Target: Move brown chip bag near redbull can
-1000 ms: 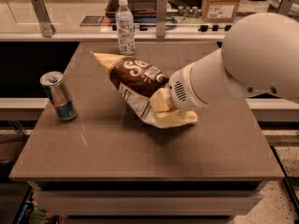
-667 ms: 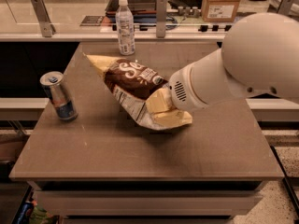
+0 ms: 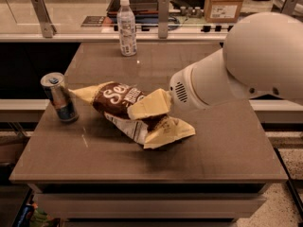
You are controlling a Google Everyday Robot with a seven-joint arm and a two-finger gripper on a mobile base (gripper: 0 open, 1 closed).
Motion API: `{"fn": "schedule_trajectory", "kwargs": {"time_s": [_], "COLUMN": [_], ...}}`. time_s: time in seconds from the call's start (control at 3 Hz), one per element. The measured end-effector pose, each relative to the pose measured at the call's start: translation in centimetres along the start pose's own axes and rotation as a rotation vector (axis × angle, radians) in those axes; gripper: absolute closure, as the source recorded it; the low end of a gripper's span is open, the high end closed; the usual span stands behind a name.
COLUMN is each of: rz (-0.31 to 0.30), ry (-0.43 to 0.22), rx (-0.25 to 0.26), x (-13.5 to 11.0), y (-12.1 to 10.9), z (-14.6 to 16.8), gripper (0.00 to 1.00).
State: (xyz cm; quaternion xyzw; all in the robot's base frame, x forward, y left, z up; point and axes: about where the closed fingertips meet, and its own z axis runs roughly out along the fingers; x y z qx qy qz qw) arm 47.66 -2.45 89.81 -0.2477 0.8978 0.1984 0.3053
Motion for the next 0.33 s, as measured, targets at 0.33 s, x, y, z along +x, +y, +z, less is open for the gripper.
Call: {"fn": "schedule_trajectory", "kwargs": {"time_s": [0.33], "rz": [0.0], "ry": [0.0], "rx": [0.0], "x": [0.0], "y": [0.0], "z": [0.0], "gripper": [0.0]}}
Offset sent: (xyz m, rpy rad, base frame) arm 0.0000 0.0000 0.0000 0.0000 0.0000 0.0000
